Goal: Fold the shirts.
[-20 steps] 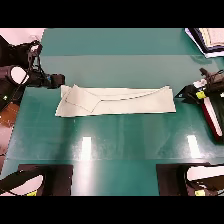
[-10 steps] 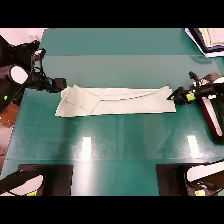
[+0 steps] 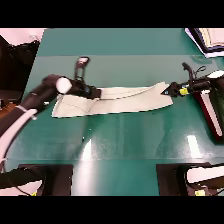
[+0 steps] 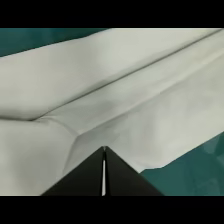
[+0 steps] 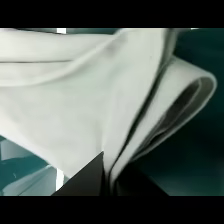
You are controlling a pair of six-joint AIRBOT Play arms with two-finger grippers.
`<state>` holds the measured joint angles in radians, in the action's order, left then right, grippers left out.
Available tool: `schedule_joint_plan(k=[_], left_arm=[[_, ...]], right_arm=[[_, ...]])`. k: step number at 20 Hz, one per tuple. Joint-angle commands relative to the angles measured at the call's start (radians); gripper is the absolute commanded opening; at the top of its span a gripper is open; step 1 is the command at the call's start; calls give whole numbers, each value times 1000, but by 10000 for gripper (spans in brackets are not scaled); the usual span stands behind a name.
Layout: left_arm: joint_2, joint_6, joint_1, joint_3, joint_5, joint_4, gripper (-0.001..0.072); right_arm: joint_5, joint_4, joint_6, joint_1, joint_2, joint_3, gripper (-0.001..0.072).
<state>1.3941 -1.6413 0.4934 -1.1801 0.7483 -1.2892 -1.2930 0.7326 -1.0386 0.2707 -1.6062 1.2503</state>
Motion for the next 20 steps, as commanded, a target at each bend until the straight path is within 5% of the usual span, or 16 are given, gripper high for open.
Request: schedule_joint_plan(k=[1, 6, 12, 20], left_arm=[[171, -1, 115, -95, -40, 11, 29], [358, -1, 146, -272, -4, 12, 29], [360, 0, 145, -356, 77, -44, 29], [117, 0, -6, -444, 400, -315, 29]], right_arm=[[-19, -71, 11, -26, 130, 28, 15], [-26, -82, -40, -159, 246, 177, 15], [9, -76, -85, -345, 246, 288, 14], [10, -77, -139, -509, 104, 468, 14]])
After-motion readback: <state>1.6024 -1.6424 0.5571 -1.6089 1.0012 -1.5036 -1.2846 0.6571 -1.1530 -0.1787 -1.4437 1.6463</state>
